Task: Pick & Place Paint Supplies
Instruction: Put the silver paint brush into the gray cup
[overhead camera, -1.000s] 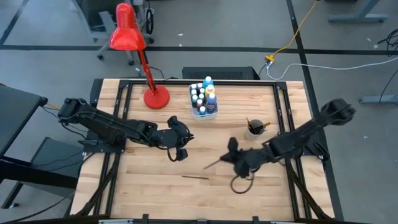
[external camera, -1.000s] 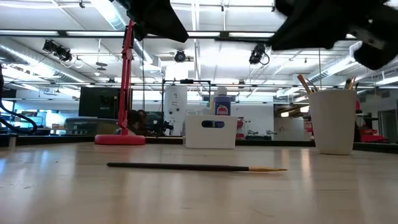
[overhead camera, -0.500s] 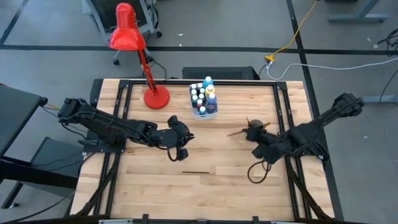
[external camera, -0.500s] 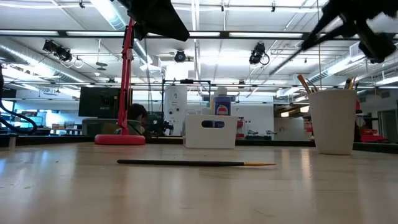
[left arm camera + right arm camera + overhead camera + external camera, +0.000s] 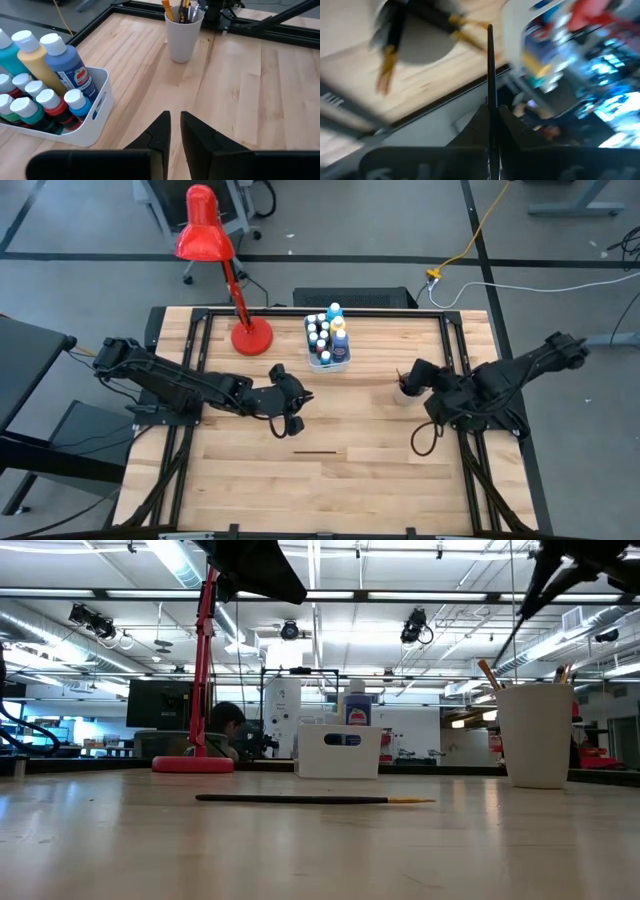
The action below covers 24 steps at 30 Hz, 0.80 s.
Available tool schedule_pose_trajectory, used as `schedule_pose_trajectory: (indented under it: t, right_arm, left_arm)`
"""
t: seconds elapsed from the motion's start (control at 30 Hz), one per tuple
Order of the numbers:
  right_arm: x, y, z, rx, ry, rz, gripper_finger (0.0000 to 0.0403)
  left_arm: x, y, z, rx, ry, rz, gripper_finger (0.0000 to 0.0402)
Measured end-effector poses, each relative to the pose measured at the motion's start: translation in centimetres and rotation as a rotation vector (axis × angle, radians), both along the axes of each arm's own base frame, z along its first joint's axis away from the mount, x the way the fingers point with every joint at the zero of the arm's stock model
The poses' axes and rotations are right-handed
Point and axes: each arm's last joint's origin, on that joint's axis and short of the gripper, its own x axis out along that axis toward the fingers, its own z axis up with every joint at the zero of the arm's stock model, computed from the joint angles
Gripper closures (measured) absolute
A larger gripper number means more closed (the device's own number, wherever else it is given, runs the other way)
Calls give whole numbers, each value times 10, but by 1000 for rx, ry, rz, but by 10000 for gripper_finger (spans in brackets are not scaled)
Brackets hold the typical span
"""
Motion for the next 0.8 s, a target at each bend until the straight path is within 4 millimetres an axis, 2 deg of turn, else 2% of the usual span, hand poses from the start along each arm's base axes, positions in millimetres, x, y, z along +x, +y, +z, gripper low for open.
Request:
schedule_pose_trajectory:
  t: [0.17,0.3,0.6,0.8]
  right_arm:
    - [-1,-5,-9,68,151,-85,389]
    - [6,-3,-15,141,204,-109,383]
    - [33,-3,-37,154,185,-164,376]
    - [41,-6,-41,162,154,-217,352]
  left_arm:
    - [0,0,0,4,-1,6,349]
    - [0,0,0,12,-3,18,349]
    - [0,2,1,75,5,30,349]
    - [0,2,1,62,-1,36,349]
